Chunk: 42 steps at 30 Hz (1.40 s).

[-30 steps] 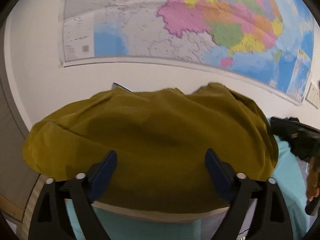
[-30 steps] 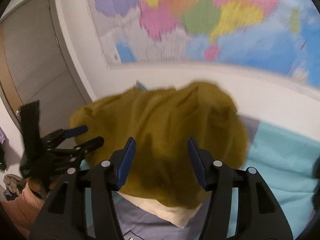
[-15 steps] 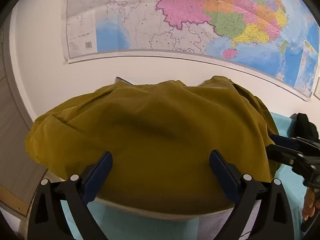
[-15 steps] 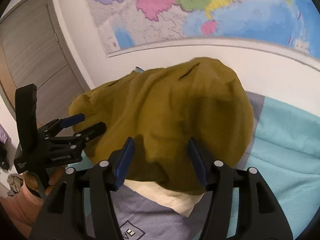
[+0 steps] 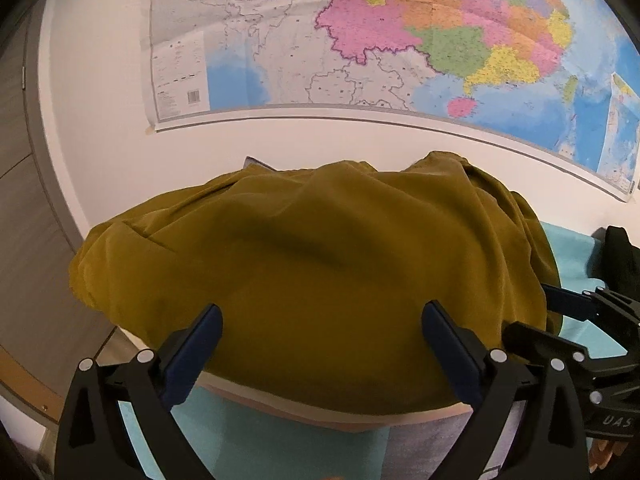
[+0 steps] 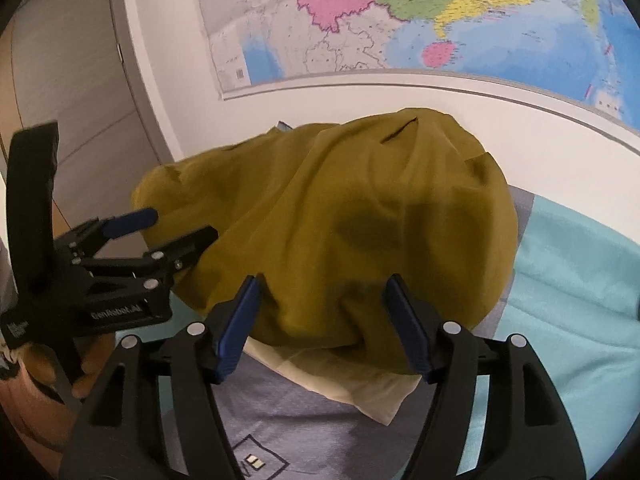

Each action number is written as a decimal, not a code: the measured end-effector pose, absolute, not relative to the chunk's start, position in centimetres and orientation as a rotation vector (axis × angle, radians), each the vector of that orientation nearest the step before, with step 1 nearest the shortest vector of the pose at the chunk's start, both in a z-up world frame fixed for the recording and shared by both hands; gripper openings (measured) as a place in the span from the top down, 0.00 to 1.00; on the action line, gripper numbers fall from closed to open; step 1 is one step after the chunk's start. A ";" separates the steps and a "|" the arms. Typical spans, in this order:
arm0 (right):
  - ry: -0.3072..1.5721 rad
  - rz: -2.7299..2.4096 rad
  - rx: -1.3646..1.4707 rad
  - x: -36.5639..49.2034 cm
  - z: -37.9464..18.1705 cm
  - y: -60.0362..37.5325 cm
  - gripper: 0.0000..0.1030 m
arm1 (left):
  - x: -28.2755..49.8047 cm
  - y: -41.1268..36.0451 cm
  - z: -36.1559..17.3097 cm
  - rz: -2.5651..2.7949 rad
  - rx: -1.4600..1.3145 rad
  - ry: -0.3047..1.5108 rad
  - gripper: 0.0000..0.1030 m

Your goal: Fold large clothes

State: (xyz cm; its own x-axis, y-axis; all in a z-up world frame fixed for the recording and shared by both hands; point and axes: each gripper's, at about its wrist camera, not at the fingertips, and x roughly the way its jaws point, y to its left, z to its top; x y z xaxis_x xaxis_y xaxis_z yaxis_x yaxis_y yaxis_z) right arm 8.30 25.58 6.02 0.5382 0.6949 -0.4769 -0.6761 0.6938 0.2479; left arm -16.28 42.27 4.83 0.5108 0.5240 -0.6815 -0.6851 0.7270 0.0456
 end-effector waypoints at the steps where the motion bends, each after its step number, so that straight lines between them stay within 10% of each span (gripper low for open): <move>1: 0.571 0.809 0.035 8.0 6.2 25.4 0.36 | -16.4 42.1 5.0 0.741 -0.246 0.730 0.07; 11: 0.501 0.805 0.020 4.3 6.4 24.0 0.13 | -18.8 39.9 6.3 0.802 -0.298 0.685 0.07; 42: 0.479 0.778 0.020 -1.6 6.0 20.7 0.05 | -23.1 34.6 6.5 0.842 -0.320 0.681 0.07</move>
State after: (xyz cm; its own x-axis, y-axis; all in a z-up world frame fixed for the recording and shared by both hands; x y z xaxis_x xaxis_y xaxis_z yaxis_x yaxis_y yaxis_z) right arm -1.64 20.66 6.01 0.6110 0.6785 -0.4079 -0.6695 0.7178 0.1913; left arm -23.08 34.62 6.54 0.4736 0.5762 -0.6661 -0.7719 0.6357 0.0011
